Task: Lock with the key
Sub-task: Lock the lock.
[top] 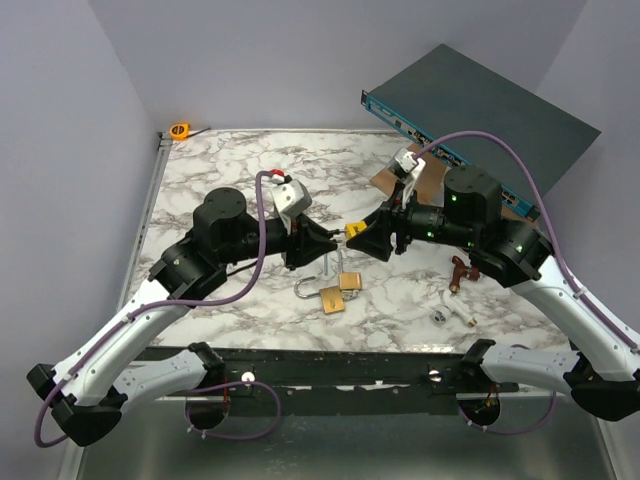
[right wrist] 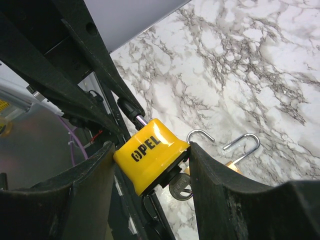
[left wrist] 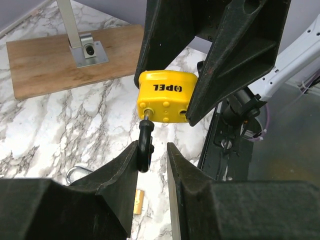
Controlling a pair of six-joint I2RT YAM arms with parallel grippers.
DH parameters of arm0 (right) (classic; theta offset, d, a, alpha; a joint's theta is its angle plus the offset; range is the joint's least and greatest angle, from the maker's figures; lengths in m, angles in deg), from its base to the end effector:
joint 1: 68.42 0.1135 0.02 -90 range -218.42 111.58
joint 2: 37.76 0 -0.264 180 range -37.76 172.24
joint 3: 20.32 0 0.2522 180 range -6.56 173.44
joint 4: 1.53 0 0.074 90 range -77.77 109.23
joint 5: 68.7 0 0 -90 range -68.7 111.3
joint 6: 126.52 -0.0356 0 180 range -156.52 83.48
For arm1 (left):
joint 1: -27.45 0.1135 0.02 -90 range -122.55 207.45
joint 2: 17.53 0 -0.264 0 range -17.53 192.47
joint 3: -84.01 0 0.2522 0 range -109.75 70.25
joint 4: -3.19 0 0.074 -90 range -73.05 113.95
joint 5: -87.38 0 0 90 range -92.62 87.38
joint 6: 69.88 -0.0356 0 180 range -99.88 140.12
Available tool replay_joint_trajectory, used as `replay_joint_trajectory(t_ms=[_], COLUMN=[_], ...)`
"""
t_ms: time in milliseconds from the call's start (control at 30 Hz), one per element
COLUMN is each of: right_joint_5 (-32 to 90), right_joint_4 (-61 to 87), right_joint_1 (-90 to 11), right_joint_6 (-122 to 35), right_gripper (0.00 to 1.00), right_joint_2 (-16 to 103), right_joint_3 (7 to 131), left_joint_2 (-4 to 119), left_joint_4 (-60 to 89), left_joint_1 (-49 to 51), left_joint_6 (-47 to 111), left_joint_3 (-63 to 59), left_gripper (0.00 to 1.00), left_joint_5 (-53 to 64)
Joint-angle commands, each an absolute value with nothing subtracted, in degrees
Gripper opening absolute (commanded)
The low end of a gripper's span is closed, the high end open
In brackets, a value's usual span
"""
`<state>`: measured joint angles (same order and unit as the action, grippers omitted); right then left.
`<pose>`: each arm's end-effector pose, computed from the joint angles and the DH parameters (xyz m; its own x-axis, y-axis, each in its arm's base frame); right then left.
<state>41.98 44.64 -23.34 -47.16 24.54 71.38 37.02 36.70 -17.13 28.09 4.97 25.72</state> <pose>0.1463 0.1645 0.4401 -0.3666 -0.1230 -0.9222 -0.8481 0.4517 0.2769 0.1309 -0.1527 0.4166 -0.2426 0.0677 -0.9678 0.9270 0.3102 -0.2106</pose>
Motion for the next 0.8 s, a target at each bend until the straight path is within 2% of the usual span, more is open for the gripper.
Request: replay_joint_trajectory(t_ms=[0,433,567,767], right_joint_5=[38.4,39.4,39.3,39.1], right_joint_4=[39.4,38.7,38.6,38.3], right_joint_1=[-23.8,-23.8,-23.8,-23.8], right_joint_6=[-46.4,-47.1,-47.3,-47.4], right_gripper=[0.11,0.1,0.1,0.1], right_joint_2=[23.5,23.7,23.5,23.3], right_joint_3=[72.0,71.8,71.8,71.6], left_joint_2=[36.1,37.1,37.6,38.6], left_joint_4=[36.7,31.0,29.7,28.7], left_joint_1=[-14.9,-12.5,-12.5,-12.4], left_joint_6=[33.1,38.5,39.6,41.1], left_joint_3=[4.4,5.2,5.4,5.7], left_gripper=[0.27,0.27,0.23,0.13], left_joint_5=[31.2,34.6,34.8,35.4])
